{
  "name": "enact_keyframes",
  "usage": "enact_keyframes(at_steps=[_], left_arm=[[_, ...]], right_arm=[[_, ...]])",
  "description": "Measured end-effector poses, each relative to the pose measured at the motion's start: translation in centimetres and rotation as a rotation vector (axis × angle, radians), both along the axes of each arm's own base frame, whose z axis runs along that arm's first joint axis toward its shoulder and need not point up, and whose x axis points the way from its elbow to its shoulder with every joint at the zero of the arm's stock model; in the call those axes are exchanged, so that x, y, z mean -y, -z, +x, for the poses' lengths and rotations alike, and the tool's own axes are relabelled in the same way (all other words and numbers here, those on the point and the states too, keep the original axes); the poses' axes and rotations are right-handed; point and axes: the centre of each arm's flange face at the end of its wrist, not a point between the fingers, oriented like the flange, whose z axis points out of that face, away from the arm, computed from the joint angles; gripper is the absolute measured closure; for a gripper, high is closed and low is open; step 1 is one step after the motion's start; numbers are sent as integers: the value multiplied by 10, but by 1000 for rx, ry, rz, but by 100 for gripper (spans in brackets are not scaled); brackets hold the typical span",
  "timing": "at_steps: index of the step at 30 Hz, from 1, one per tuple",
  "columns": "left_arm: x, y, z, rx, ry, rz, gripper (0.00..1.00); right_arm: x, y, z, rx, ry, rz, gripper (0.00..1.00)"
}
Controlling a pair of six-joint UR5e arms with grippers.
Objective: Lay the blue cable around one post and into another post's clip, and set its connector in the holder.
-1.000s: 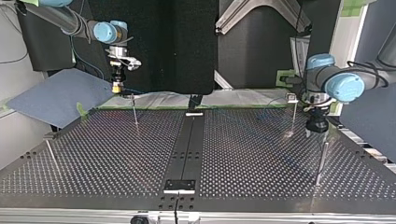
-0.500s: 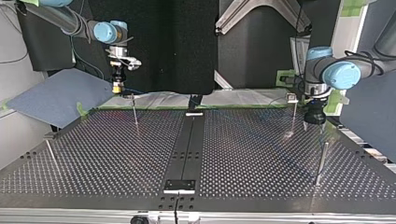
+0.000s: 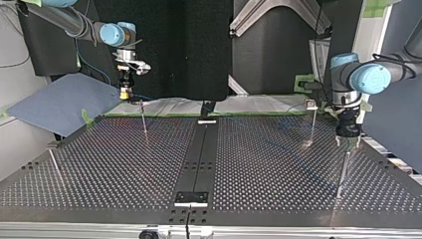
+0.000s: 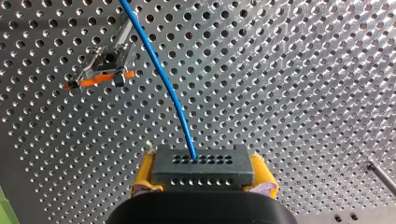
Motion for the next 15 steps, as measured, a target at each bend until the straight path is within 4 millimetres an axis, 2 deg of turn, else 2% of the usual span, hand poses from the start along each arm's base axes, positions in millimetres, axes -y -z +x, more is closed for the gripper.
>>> enact_keyframes(at_steps=[7,15], left_arm=[[-7,-6,3,61,-22,-34,0],[6,-30,3,139,50,-68,0]], right_arm=[[0,0,0,0,0,0,95],[0,0,0,0,0,1,95]])
